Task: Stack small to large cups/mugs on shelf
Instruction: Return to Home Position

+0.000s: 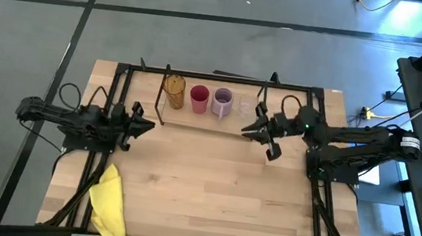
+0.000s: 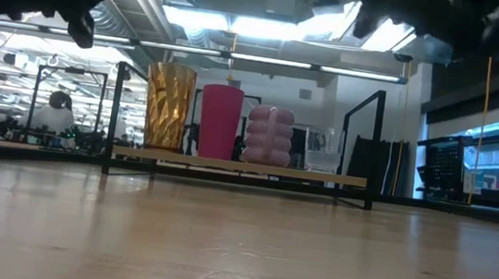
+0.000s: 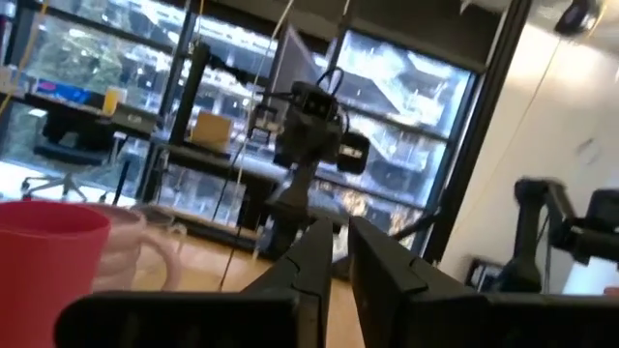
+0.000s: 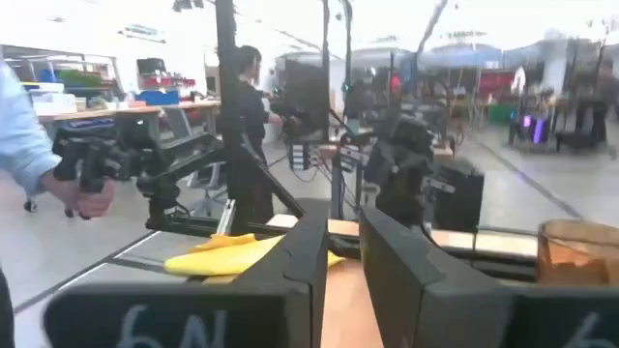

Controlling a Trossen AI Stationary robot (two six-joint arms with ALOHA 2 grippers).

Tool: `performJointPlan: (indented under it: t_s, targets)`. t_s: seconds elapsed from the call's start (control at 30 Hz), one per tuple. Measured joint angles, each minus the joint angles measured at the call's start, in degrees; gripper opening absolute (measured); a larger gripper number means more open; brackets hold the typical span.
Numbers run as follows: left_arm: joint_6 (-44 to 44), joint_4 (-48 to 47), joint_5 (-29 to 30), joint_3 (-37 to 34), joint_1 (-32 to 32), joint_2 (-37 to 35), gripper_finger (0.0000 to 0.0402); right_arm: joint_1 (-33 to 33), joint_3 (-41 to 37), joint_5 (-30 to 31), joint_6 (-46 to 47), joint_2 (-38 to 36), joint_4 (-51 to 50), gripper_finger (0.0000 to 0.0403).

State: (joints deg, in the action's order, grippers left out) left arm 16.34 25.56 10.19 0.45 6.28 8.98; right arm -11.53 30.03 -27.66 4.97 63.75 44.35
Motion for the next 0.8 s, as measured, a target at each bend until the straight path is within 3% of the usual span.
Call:
performJointPlan:
  t_s: [0.2,0.43,0.57,0.67,0.8]
  targets:
    - [-0.54,-5.66,-0.21,0.00,0.00,-0.01,0.0033,1.33,-10.38,1.12,-6.94,0.87,11.78,0.0067]
    - [-0.40,-8.57,-0.28,0.00,0.00,-0.01,0.0033,2.16,-16.58,1.16,-7.24,5.36,13.58,0.0067]
    - [0.12,-9.81,0.42,0.00,0.00,0.01,0.0033,2.12,-19.43,1.00,-4.49,11.84,28.75,0.0067]
    - [1.62,-9.66,0.82,0.00,0.00,-0.01,0.0033,2.09,-19.73,3.87,2.63,14.39,46.28,0.0067]
    - [3.07,-9.63,0.85,0.00,0.00,-0.01,0.0033,2.03,-16.72,12.98,20.32,11.27,43.47,0.0067]
